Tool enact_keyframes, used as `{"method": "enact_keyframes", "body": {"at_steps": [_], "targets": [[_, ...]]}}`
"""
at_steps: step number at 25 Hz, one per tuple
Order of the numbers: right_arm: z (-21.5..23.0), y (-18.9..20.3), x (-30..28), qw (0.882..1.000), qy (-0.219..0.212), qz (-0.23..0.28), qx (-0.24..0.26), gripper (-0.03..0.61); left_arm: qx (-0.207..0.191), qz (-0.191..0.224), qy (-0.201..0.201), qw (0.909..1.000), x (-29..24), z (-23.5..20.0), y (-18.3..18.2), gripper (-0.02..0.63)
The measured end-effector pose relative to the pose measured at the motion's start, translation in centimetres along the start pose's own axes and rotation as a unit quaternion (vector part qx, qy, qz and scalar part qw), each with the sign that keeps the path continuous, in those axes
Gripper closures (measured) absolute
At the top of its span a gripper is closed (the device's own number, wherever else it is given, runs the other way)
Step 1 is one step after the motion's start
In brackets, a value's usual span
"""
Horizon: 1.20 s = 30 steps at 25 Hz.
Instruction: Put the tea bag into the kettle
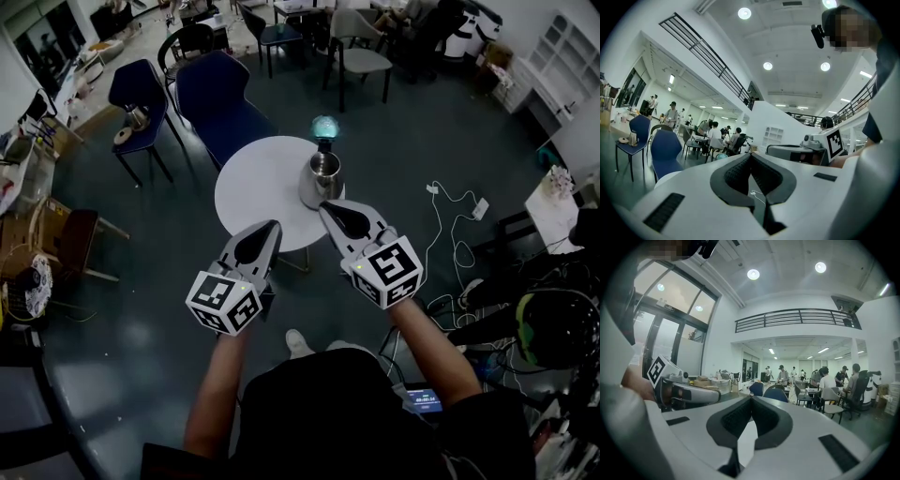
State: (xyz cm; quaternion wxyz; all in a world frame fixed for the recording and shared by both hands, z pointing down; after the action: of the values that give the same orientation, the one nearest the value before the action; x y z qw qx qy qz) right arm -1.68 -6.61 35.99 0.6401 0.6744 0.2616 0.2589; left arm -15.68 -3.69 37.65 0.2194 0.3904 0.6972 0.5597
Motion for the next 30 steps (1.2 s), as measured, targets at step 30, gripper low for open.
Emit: {"method": "enact_keyframes", "body": {"at_steps": [30], "targets": [[-0.9, -1.9, 14.8, 0.999, -0.028, 0.023, -0.005, 0.560, -0.052, 0.006, -0.001, 0.9987, 1.4, 15.4, 1.3, 0.598]]}}
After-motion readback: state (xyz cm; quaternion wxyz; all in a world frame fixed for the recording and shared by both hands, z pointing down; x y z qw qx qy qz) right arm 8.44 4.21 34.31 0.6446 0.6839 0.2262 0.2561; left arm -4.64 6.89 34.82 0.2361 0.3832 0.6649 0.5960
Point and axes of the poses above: the fingertips, and each gripper's own axes: x backward along the fingers, z to its right, y out of its underside, the point moved 5 cm from there along x, backward along the fingers, and after that the axes turned 10 degrees about z, right-handed, at the moved point
